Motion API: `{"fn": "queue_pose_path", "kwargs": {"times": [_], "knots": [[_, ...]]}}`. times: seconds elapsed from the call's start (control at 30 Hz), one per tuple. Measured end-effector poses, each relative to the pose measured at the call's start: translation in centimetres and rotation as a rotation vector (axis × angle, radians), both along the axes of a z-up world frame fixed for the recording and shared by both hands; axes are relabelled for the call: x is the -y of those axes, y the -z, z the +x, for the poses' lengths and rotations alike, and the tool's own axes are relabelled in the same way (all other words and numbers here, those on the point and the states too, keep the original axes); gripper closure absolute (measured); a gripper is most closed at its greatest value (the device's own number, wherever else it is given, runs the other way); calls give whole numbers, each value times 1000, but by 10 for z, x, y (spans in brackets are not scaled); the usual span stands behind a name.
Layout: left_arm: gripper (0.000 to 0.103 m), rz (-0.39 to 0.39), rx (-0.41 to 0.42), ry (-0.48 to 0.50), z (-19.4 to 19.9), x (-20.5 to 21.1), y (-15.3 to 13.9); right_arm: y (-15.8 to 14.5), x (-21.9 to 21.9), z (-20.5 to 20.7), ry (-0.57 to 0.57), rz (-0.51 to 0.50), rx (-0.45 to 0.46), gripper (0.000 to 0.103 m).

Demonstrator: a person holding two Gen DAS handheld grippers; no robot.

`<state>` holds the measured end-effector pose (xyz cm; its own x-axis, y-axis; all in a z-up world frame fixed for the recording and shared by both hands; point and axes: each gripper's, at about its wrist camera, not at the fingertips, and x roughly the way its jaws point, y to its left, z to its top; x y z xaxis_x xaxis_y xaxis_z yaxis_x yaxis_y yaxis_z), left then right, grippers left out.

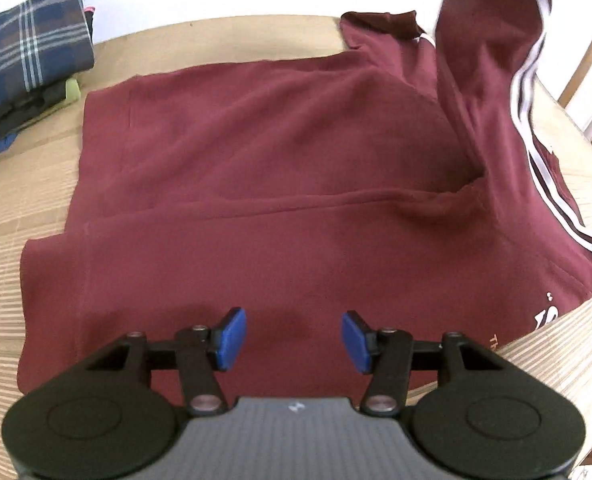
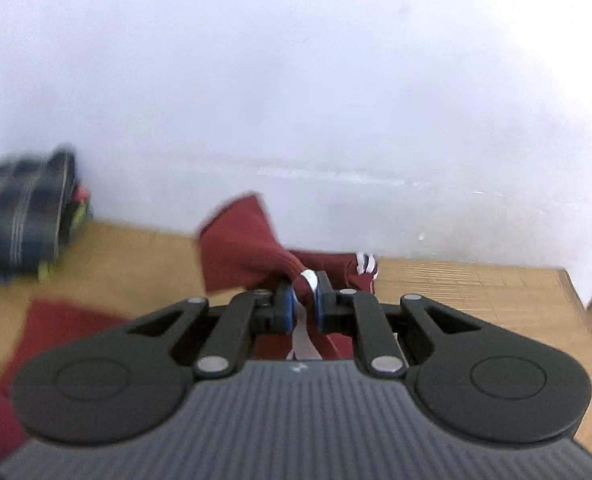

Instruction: Fold clothes

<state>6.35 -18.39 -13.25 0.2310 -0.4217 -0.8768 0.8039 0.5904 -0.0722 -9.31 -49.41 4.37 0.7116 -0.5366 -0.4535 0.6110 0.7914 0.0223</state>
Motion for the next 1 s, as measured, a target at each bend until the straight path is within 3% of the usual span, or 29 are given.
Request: {"fn": "queue_pose_path", "kwargs": {"times": [0.17, 0.27, 0.37, 0.43, 0.5, 0.57, 0.63, 0.73, 0.83, 0.93, 1.0], "knots": [[47, -35, -22, -43, 13, -19, 0, 4, -80, -15, -75, 108, -25, 89], [47, -68, -38, -103, 23, -37, 2, 35, -137, -1, -144, 243, -45, 89], [47, -83, -58, -151, 32, -54, 7, 68, -190, 33, -255, 299, -71, 87], [47, -86, -70, -178, 39, -65, 11, 94, -217, 59, -352, 322, -133, 81], [47, -76, -81, -202, 44, -73, 15, 110, -230, 75, -430, 356, -212, 80], [47, -75, -90, -210, 45, -78, 17, 112, -227, 62, -455, 405, -214, 79], [47, -79, -87, -203, 42, -80, 15, 107, -207, 37, -454, 422, -168, 69], [47, -98, -92, -186, 41, -81, 10, 107, -174, -13, -322, 386, -112, 54], [46, -136, -116, -164, 37, -81, 6, 116, -122, -83, -63, 396, -53, 52], [45, -135, -54, -128, 29, -75, 2, 137, -66, -150, 202, 633, 48, 50], [44, -99, 17, -92, 25, -68, 2, 157, -40, -185, 279, 874, 229, 50]]}}
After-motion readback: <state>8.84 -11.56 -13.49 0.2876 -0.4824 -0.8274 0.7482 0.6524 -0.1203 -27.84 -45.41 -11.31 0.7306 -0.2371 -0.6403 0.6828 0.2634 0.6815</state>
